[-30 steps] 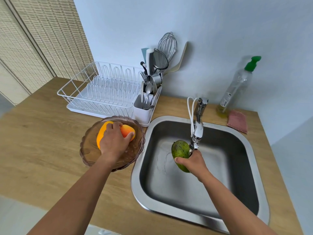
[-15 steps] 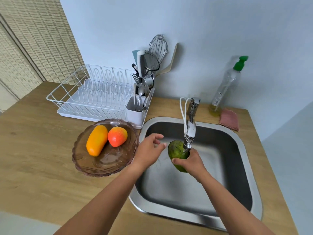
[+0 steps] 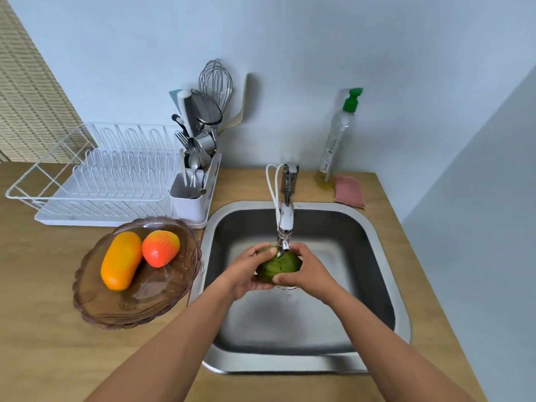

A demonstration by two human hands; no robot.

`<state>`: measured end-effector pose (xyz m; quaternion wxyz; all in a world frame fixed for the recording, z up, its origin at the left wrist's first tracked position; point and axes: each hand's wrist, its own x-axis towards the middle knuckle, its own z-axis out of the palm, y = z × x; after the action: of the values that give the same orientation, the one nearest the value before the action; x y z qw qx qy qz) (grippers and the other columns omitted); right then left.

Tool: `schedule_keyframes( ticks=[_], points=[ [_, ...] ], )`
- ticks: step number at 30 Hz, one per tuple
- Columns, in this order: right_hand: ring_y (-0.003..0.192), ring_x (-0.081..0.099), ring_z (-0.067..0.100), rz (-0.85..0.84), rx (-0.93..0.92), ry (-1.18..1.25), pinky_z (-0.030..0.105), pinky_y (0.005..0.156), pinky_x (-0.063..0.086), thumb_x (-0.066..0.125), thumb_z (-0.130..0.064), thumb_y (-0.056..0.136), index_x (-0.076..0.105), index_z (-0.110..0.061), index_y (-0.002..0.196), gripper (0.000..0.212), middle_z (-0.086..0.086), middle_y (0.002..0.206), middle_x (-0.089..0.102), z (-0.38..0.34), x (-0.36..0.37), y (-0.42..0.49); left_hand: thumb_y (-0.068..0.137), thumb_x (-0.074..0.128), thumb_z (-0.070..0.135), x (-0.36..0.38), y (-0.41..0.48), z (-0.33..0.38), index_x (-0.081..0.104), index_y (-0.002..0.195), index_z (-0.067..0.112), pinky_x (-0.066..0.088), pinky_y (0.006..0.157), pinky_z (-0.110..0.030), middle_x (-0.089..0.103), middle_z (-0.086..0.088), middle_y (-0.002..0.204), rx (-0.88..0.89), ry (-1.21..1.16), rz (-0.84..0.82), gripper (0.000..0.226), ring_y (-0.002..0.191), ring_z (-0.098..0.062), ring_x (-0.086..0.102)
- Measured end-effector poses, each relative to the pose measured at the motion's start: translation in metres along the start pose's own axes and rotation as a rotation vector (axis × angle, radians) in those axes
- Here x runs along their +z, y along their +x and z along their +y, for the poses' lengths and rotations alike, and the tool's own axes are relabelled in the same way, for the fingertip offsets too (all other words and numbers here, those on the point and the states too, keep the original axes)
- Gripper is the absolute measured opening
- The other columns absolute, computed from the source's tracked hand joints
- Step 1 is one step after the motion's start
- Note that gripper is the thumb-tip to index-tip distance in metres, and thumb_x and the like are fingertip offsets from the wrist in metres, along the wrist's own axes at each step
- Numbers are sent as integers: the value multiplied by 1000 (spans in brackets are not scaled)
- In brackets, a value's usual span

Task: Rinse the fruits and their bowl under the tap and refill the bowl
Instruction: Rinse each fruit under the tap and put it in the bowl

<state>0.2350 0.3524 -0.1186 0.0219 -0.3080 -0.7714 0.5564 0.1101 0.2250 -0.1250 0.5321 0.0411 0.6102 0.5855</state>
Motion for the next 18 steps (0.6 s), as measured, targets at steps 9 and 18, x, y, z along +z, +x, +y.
schedule_keyframes(
  ticks=[9, 18],
  points=[
    [105, 65, 9, 140, 27, 245, 17, 83, 53, 59, -21, 97, 72, -29, 110, 21, -10, 110, 71, 3, 2, 4, 92, 66, 35, 12, 5, -5, 64, 121, 22, 62, 69, -42, 59, -11, 118, -16, -159, 144, 32, 98, -30, 65],
    [99, 63, 24, 177, 199, 153, 42, 85, 57, 39, -36, 102, 65, -31, 106, 27, 5, 107, 66, -8, 26, 17, 90, 71, 26, 2, -1, -14, 58, 123, 24, 62, 71, -48, 57, -11, 124, 8, -212, 164, 35, 102, -37, 66]
  ],
)
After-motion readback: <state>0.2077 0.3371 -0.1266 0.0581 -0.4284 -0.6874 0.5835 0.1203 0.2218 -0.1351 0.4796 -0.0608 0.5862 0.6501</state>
